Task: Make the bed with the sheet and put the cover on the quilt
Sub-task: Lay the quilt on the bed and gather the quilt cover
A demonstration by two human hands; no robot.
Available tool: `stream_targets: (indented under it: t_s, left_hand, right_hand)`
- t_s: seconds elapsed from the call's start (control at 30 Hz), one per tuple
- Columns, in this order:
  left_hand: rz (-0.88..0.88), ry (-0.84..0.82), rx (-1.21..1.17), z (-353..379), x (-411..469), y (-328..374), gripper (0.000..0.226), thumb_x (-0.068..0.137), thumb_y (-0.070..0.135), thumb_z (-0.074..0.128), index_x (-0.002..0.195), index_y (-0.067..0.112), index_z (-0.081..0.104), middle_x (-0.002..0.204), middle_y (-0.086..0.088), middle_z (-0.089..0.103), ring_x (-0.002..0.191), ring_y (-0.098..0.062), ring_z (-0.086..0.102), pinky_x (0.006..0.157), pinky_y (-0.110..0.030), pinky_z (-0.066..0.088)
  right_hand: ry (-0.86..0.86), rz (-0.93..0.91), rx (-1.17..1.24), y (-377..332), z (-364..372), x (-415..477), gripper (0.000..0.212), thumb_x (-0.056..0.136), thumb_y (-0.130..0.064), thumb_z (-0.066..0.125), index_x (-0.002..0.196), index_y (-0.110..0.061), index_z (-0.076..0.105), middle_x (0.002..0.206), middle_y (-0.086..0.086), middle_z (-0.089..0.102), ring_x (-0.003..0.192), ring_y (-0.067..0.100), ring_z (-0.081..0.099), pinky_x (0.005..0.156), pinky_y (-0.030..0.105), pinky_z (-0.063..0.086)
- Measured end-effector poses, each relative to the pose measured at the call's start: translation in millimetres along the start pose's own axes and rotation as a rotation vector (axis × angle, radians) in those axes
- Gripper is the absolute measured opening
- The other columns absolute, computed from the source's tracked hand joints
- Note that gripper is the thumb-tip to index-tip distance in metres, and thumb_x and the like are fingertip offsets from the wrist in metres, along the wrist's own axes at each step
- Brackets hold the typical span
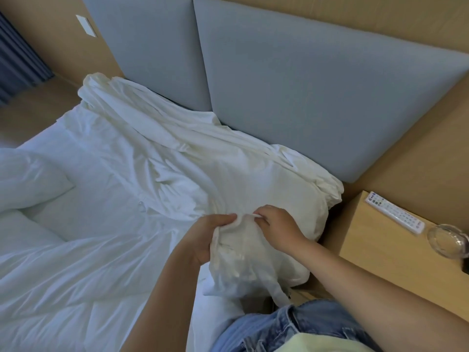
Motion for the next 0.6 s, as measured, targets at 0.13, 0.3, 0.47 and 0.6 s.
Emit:
stream_targets:
  t_s: [0.13,0.3,0.47,0.6]
  left_hand:
    - [0.073,0.073,-0.015,3.0,2.0,5.2,0.041,0.091,0.036,0.057,0.111,0.001,0.066,0.100,-0.013,0.071,0.093,-0.025,0.068,0.085,-0.036,0.053]
    - [0.010,-0.072,-0.147,17.1,3.6,9.1,0.048,0.085,0.047,0.055,0.073,0.004,0.074,0.076,-0.013,0.070,0.071,-0.023,0.069,0.073,-0.033,0.053]
    - [0.148,0.082,-0.084,3.7,11.3,32.4,0.020,0.093,0.012,0.048,0.081,0.001,0.059,0.064,-0.011,0.063,0.068,-0.026,0.065,0.061,-0.027,0.053]
    - [0.295,-0.077,-0.401,12.4,-0.5,56.4,0.048,0.099,0.036,0.035,0.091,0.006,0.072,0.087,-0.014,0.072,0.087,-0.029,0.069,0.067,-0.033,0.058]
  right_hand:
    - [0.211,-0.127,0.056,-29.4,-15.8,-8.3,0.031,0.092,-0.023,0.043,0.081,-0.002,0.063,0.077,0.002,0.053,0.078,0.022,0.052,0.068,0.035,0.042]
    - [0.187,-0.288,0.093,-71.5,-5.9,-25.4,0.045,0.085,-0.034,0.028,0.075,-0.004,0.060,0.076,-0.002,0.050,0.075,0.019,0.049,0.064,0.036,0.046]
    - [0.288,-0.287,0.149,-59.2,-13.4,-27.0,0.028,0.085,-0.017,0.046,0.101,-0.006,0.066,0.095,-0.001,0.052,0.092,0.015,0.046,0.081,0.018,0.040]
    - [0.411,-0.101,0.192,-37.8,-38.2,-14.3,0.046,0.081,0.007,0.051,0.125,-0.005,0.052,0.127,0.005,0.046,0.116,0.017,0.038,0.100,0.017,0.025]
Point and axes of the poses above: each hand's wrist, its own x-axis towards the middle knuckle, its own z-axis out of the palm, y = z × x, the point moved 7 cm from there along x, towards the middle knuckle
